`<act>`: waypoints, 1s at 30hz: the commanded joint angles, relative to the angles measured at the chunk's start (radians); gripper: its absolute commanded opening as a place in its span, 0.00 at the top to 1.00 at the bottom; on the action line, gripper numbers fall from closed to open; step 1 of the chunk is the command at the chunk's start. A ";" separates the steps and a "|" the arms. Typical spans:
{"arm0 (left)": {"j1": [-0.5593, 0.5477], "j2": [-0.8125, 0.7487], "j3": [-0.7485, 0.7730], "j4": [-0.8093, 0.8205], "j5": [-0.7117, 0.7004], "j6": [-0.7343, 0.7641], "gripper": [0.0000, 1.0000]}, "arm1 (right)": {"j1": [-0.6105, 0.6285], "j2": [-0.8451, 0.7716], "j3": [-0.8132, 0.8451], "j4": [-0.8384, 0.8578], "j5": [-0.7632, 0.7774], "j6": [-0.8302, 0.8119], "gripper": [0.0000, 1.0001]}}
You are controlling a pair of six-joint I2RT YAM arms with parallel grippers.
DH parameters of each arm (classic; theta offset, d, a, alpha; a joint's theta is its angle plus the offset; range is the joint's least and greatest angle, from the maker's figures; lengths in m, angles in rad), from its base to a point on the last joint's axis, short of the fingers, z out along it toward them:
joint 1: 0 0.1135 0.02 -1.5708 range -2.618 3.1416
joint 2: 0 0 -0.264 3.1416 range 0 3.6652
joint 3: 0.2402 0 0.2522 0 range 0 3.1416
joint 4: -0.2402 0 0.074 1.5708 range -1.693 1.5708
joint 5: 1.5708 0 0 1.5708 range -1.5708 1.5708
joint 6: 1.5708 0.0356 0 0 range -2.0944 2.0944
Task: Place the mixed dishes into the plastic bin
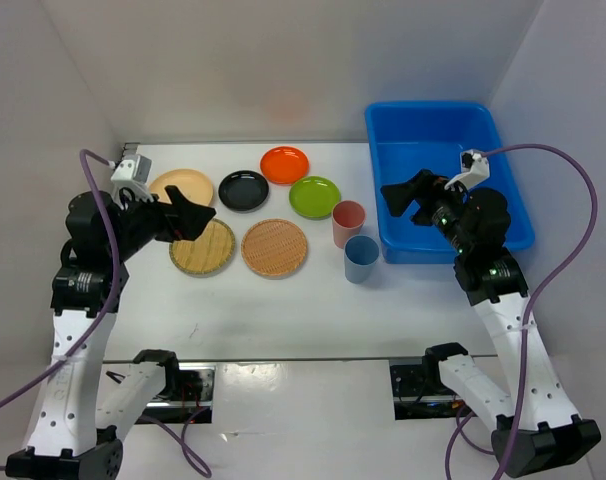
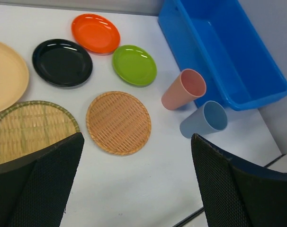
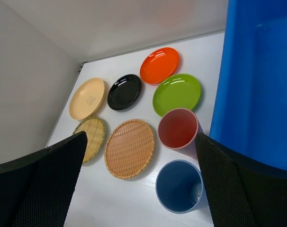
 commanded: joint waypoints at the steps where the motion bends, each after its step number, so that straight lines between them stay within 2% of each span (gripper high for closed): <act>1: -0.002 0.003 0.047 -0.005 -0.086 0.041 0.00 | 0.001 -0.013 0.002 0.072 -0.034 -0.019 0.01; 9: -0.002 0.181 0.088 -0.035 -0.220 0.015 0.00 | 0.001 -0.012 -0.032 0.127 -0.089 0.009 0.01; 16: 0.114 0.293 0.088 0.096 -0.329 -0.130 0.00 | 0.001 -0.044 -0.041 0.127 -0.005 0.009 0.01; 20: 0.187 0.408 0.088 0.139 -0.295 -0.184 0.00 | 0.001 -0.044 -0.041 0.127 0.006 0.009 0.01; 30: 0.306 0.567 -0.028 0.322 -0.484 -0.305 0.00 | 0.001 0.011 -0.041 0.127 0.006 0.000 0.01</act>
